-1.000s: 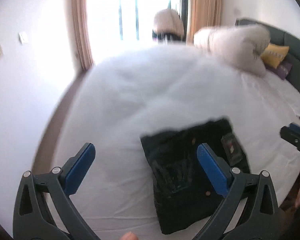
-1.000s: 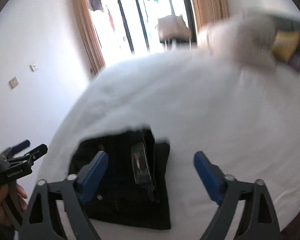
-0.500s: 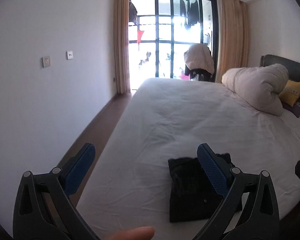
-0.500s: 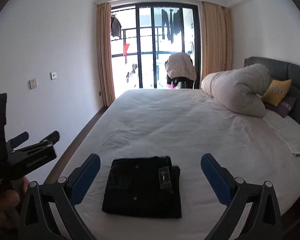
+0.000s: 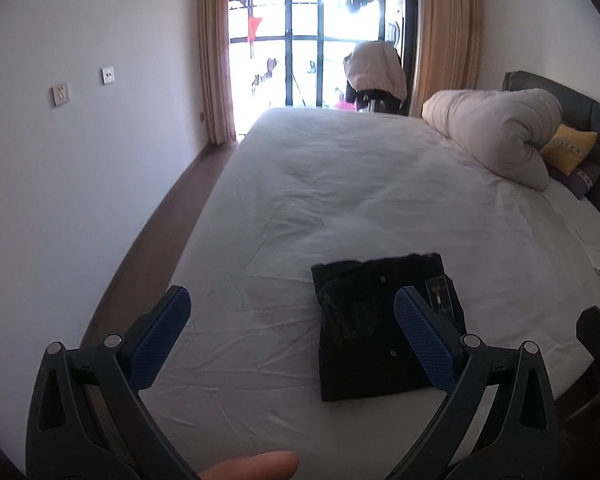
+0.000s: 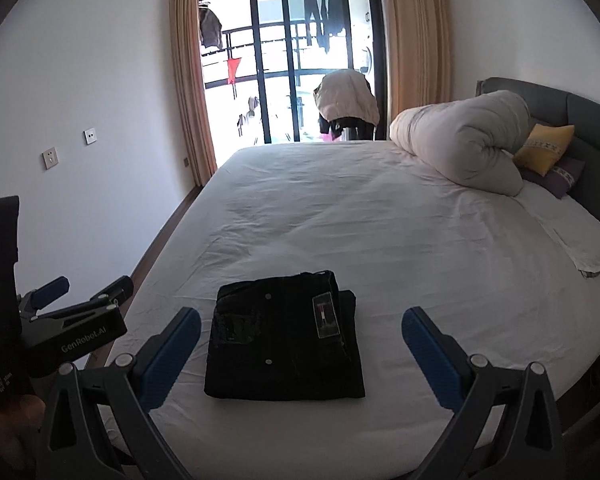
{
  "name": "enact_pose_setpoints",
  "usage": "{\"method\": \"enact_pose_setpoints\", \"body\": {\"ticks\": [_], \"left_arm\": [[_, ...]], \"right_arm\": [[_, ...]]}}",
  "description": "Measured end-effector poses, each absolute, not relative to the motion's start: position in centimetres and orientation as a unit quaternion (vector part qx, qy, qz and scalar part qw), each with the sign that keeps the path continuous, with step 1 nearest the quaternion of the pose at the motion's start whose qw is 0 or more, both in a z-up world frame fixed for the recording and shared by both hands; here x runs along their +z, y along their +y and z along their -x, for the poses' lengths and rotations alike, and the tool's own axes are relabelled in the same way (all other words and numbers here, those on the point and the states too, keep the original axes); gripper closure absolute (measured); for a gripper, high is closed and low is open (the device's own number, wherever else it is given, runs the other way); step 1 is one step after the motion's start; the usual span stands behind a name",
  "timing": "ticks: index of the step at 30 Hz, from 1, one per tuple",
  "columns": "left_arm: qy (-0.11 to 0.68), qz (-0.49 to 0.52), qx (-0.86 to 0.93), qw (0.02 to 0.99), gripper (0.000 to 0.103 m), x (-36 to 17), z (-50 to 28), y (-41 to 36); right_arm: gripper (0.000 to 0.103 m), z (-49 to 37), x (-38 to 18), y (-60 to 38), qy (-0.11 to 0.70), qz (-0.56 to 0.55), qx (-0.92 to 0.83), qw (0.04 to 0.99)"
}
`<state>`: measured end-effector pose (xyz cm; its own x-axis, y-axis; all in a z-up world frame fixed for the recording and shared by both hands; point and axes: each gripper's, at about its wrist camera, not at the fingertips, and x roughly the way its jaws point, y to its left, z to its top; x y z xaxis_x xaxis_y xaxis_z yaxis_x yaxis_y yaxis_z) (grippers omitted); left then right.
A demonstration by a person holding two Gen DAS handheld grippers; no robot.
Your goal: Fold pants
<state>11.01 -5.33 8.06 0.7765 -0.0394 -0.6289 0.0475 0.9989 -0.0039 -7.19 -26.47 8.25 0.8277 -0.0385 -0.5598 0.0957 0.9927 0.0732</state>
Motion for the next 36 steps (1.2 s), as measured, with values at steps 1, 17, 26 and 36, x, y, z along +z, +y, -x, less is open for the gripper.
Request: {"method": "enact_pose_setpoints", "body": {"ticks": [1,17,26,36], "left_arm": [[0.338,-0.006,-0.025,0.941,0.0,7.4,-11.5,-5.5],[0.366,-0.007,-0.033,0.93,0.0,3.9,-14.0,-6.7],[0.366,-0.008,-0.034,0.93,0.0,3.7,-14.1,-6.6],[0.368,-0.01,-0.034,0.929,0.0,3.3,-14.2,-6.6]], "right_arm": [[0.0,7.2,8.2,-26.5,0.294,-0.05,-0.036,0.954],[0.0,7.2,7.5,-27.1,0.308,-0.052,-0.037,0.949],[0.0,7.3,7.4,-27.2,0.311,-0.052,-0.036,0.948],[0.0,7.5,7.1,-27.5,0.315,-0.052,-0.033,0.947]]}}
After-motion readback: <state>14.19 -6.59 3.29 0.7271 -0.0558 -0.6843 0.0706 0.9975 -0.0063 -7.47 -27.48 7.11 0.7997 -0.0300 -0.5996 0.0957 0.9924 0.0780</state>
